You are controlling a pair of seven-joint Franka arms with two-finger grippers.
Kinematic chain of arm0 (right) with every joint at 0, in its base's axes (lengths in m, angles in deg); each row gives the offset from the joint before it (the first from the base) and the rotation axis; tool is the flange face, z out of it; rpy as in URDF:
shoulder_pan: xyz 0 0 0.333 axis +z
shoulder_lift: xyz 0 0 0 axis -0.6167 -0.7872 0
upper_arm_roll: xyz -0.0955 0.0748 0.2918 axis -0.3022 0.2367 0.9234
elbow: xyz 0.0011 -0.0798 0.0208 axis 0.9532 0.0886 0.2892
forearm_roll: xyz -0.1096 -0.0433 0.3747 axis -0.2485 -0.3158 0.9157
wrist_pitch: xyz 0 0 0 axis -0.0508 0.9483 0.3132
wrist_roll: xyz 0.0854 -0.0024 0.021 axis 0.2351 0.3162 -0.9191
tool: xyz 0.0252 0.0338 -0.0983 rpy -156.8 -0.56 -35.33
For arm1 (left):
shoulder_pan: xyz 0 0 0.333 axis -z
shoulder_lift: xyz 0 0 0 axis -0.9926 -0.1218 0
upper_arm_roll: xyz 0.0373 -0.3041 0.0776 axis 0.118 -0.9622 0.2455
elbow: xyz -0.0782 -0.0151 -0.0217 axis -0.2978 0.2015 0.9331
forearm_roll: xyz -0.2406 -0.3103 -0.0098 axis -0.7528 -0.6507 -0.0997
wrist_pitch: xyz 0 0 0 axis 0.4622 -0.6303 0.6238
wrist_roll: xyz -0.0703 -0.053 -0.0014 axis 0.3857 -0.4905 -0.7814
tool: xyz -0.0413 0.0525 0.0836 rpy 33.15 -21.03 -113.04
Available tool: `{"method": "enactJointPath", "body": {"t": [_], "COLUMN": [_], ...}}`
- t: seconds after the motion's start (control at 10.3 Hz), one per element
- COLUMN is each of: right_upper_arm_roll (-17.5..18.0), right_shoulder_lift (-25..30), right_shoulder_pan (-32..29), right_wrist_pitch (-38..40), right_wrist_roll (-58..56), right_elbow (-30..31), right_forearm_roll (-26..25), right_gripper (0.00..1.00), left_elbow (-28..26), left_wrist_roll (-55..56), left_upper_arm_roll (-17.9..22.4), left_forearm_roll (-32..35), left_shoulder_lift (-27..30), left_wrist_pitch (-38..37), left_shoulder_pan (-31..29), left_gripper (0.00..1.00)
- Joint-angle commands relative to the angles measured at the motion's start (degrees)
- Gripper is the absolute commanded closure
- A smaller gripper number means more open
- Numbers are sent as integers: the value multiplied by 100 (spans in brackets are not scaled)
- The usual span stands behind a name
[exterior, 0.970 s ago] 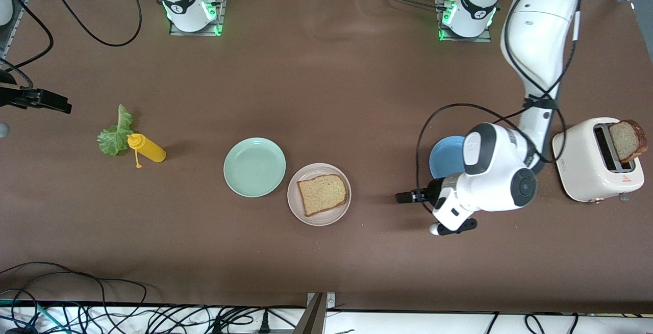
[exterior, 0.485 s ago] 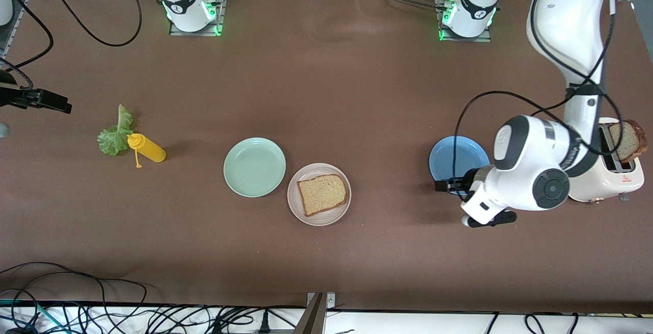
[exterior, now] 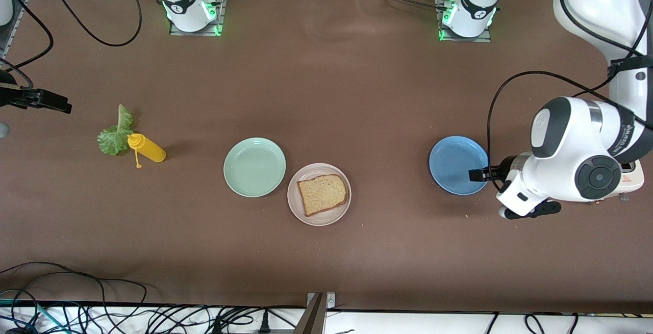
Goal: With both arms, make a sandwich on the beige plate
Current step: 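Open the left gripper and withdraw it toward the toaster, then reach the right gripper down and grasp the green lettuce leaf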
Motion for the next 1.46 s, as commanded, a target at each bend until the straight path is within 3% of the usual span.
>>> {"method": "enactJointPath", "body": {"t": [0.0,0.39,0.78,1.36], "right_upper_arm_roll": [7,-1,-19,-265], "right_shoulder_lift": [5,5,-180,-127], "right_shoulder_pan": [-13,-22,-48,-198], "right_wrist_pitch": [71,45,35,-305], "right_wrist_roll": [7,87,52,78], "right_elbow": [-70,-52,-9,913], "right_forearm_roll": [73,64,64,37], "right_gripper": [0,0,0,0], "left_elbow": [-79,-70,-9,-9], "left_wrist_roll": [32,-967,-1031,-1049], "left_upper_arm_roll": [-27,-36,-27,-27], "left_forearm_roll": [425,576,576,585], "left_shoulder_lift": [264,615,871,924], "left_wrist_pitch": [-331,-587,-929,-930], "left_shoulder_pan": [-60,-603,-684,-886], "left_gripper": [0,0,0,0]}}
